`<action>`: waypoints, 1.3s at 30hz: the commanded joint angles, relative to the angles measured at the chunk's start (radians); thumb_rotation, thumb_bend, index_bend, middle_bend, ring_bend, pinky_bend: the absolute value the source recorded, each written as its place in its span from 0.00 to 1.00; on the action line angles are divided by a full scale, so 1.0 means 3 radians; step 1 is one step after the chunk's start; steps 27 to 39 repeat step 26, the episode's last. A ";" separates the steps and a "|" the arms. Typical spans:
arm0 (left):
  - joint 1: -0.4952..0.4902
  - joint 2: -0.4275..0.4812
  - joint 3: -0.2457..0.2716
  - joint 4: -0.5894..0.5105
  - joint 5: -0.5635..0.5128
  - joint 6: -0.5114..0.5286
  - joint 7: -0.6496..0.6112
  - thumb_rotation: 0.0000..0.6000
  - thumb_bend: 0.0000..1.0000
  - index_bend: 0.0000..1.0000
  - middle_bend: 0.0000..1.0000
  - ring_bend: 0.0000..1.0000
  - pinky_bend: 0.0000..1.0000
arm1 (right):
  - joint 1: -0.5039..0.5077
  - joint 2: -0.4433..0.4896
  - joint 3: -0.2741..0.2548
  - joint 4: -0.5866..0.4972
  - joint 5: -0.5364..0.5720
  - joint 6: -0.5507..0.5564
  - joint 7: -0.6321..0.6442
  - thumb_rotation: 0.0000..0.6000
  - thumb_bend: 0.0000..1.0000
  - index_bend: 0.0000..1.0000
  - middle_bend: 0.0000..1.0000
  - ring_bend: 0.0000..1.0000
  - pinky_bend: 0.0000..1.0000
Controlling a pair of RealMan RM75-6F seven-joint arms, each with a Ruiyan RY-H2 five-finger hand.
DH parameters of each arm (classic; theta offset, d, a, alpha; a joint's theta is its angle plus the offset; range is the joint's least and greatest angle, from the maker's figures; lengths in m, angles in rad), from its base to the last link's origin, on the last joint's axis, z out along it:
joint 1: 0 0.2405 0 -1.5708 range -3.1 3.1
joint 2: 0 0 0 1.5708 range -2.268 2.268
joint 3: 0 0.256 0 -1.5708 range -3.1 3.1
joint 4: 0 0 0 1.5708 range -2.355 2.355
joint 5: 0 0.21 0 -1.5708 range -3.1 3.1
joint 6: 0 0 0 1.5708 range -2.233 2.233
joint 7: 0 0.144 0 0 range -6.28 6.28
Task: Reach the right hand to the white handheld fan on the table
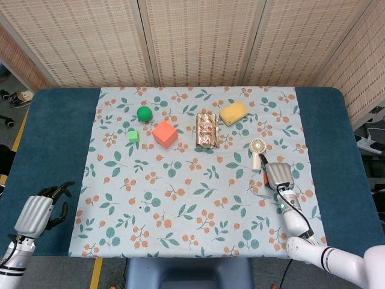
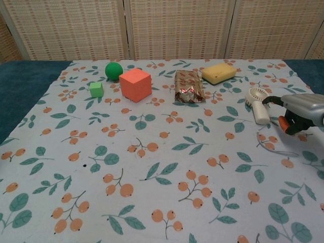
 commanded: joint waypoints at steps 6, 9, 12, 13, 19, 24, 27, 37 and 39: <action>0.0002 0.0002 0.0001 -0.0001 -0.0001 0.0000 -0.0005 1.00 0.61 0.19 0.41 0.32 0.37 | -0.0112 0.0168 -0.0045 -0.0292 -0.0273 0.0316 0.0041 1.00 0.69 0.09 0.87 0.73 0.85; 0.0002 0.0001 0.0002 -0.0004 0.0006 0.0005 0.0000 1.00 0.61 0.19 0.41 0.32 0.37 | -0.0226 0.0269 -0.0111 -0.0453 -0.0547 0.0599 0.0104 1.00 0.69 0.09 0.87 0.73 0.85; 0.0003 0.0001 0.0002 -0.0007 0.0010 0.0012 0.0010 1.00 0.61 0.19 0.41 0.32 0.37 | -0.0393 0.0360 -0.0222 -0.0553 -0.0915 0.0945 0.0264 1.00 0.69 0.09 0.87 0.71 0.84; 0.0004 0.0002 0.0001 -0.0007 0.0011 0.0014 0.0012 1.00 0.61 0.19 0.40 0.32 0.37 | -0.0451 0.0384 -0.0265 -0.0562 -0.1036 0.1055 0.0330 1.00 0.68 0.09 0.87 0.69 0.83; 0.0014 -0.0006 0.0000 0.0004 0.0029 0.0049 0.0045 1.00 0.61 0.19 0.41 0.32 0.37 | -0.0870 0.0481 -0.0609 -0.0319 -0.1817 0.1747 0.0954 1.00 0.39 0.09 0.60 0.41 0.71; 0.0025 -0.0037 -0.0012 0.0026 0.0096 0.0145 0.0107 1.00 0.61 0.19 0.41 0.32 0.37 | -0.1150 0.0564 -0.0802 -0.0118 -0.2107 0.2010 0.1520 1.00 0.29 0.09 0.35 0.23 0.51; 0.0038 -0.0065 -0.0029 0.0033 0.0099 0.0193 0.0170 1.00 0.61 0.19 0.40 0.32 0.37 | -0.1207 0.0615 -0.0836 -0.0112 -0.2184 0.2056 0.1630 1.00 0.27 0.08 0.30 0.18 0.43; 0.0038 -0.0065 -0.0029 0.0033 0.0099 0.0193 0.0170 1.00 0.61 0.19 0.40 0.32 0.37 | -0.1207 0.0615 -0.0836 -0.0112 -0.2184 0.2056 0.1630 1.00 0.27 0.08 0.30 0.18 0.43; 0.0038 -0.0065 -0.0029 0.0033 0.0099 0.0193 0.0170 1.00 0.61 0.19 0.40 0.32 0.37 | -0.1207 0.0615 -0.0836 -0.0112 -0.2184 0.2056 0.1630 1.00 0.27 0.08 0.30 0.18 0.43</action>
